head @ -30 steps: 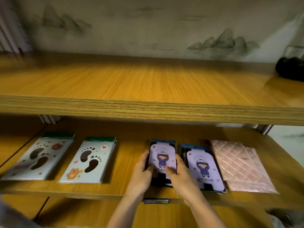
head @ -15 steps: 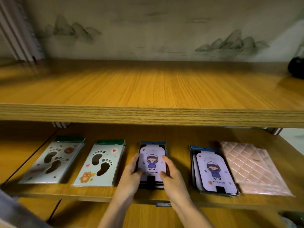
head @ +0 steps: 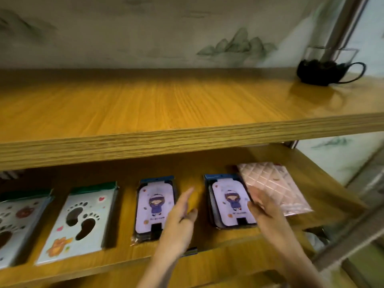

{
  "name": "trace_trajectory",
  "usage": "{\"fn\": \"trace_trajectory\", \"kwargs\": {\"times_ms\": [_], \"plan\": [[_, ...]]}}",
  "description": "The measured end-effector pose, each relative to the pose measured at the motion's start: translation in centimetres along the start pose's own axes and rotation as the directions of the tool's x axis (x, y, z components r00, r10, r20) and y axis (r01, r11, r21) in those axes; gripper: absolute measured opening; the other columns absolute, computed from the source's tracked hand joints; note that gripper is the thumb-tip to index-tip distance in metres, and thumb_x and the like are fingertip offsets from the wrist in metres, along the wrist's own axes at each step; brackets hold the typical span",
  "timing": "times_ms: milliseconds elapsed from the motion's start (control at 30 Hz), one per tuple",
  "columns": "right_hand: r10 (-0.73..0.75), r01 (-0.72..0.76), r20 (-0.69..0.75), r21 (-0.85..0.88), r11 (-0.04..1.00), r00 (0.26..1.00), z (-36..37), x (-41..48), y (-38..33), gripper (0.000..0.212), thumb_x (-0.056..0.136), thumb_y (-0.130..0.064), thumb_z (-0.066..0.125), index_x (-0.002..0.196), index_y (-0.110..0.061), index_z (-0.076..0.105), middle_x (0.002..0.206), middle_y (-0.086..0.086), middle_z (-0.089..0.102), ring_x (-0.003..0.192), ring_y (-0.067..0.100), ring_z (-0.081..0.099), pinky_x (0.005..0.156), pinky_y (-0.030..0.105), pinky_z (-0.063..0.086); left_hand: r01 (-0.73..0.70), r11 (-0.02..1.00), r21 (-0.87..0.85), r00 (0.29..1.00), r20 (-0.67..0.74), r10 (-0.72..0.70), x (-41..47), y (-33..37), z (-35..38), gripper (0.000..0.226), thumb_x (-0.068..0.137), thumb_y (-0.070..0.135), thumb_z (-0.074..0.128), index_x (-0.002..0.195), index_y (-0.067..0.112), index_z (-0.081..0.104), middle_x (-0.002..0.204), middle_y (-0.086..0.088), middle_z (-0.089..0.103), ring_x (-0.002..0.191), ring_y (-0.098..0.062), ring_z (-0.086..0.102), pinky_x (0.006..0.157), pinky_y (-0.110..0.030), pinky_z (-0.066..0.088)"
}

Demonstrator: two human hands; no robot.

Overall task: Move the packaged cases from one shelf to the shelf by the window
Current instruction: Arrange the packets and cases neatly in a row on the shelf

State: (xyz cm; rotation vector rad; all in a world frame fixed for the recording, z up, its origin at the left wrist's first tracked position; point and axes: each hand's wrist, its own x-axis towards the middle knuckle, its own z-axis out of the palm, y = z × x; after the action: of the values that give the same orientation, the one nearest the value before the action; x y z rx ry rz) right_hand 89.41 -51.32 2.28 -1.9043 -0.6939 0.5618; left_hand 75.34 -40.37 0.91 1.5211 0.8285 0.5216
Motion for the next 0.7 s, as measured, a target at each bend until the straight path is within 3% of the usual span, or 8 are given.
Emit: {"fn": "trace_trajectory", "kwargs": {"times_ms": [133,233,367,500,600,700], "plan": [[-0.001,0.032,0.095,-0.326,0.945,0.995,-1.1,0.2,2.0,0.043,0.094,-0.016,0.047,0.137,-0.012,0.042,0.134,0.001,0.049,0.119,0.012,0.046,0.105,0.027,0.036,0.071,0.997,0.044,0.997,0.025,-0.072,1.4,-0.6,4.2,0.050,0.096,0.016,0.039,0.142,0.029,0.024,0.152,0.010,0.021,0.140,-0.009,0.017,0.114,-0.030,0.014],[0.019,0.060,0.163,-0.465,0.883,0.986,-1.3,0.8,1.5,0.049,0.096,-0.023,0.042,0.143,-0.013,0.031,0.142,0.004,0.042,0.127,0.016,0.043,0.108,0.027,0.032,0.058,0.997,0.049,0.998,-0.017,-0.057,2.0,-0.6,5.7,0.049,0.096,0.013,0.038,0.142,0.026,0.025,0.151,0.009,0.025,0.139,-0.009,0.020,0.111,-0.025,0.016],[0.010,0.131,0.249,-0.540,0.831,0.968,-1.9,1.9,0.8,0.051,0.097,-0.027,0.039,0.143,-0.012,0.025,0.142,0.005,0.042,0.128,0.017,0.040,0.107,0.025,0.029,0.043,0.999,0.032,0.996,-0.086,-0.040,2.0,0.1,6.7,0.048,0.095,0.008,0.039,0.140,0.023,0.030,0.144,0.008,0.035,0.133,-0.007,0.028,0.103,-0.020,0.022],[-0.016,0.217,0.305,-0.640,0.737,0.952,-2.3,2.8,1.4,0.060,0.096,-0.036,0.038,0.147,-0.010,0.017,0.150,0.008,0.032,0.139,0.021,0.029,0.117,0.034,0.018,0.026,1.000,-0.018,0.992,-0.120,-0.028,1.8,0.5,7.3,0.046,0.094,0.003,0.039,0.136,0.022,0.035,0.104,0.030,0.044,0.109,0.005,0.034,0.090,-0.012,0.027],[-0.031,0.228,0.310,-0.626,0.745,0.950,-2.7,3.6,2.1,0.060,0.095,-0.037,0.039,0.147,-0.013,0.019,0.150,0.006,0.034,0.139,0.020,0.029,0.117,0.036,0.021,0.032,0.999,-0.038,0.983,-0.177,-0.038,1.8,0.2,7.5,0.046,0.094,0.002,0.040,0.135,0.021,0.036,0.115,0.018,0.047,0.114,0.000,0.037,0.094,-0.017,0.029],[-0.004,0.210,0.341,-0.570,0.795,0.940,-2.4,3.7,2.0,0.059,0.095,-0.037,0.040,0.146,-0.014,0.020,0.145,0.006,0.040,0.132,0.021,0.039,0.112,0.037,0.030,0.034,0.998,-0.055,0.980,-0.193,-0.044,1.8,0.1,7.8,0.044,0.093,0.002,0.040,0.132,0.023,0.039,0.107,0.024,0.047,0.103,0.004,0.044,0.086,-0.008,0.036]]}}
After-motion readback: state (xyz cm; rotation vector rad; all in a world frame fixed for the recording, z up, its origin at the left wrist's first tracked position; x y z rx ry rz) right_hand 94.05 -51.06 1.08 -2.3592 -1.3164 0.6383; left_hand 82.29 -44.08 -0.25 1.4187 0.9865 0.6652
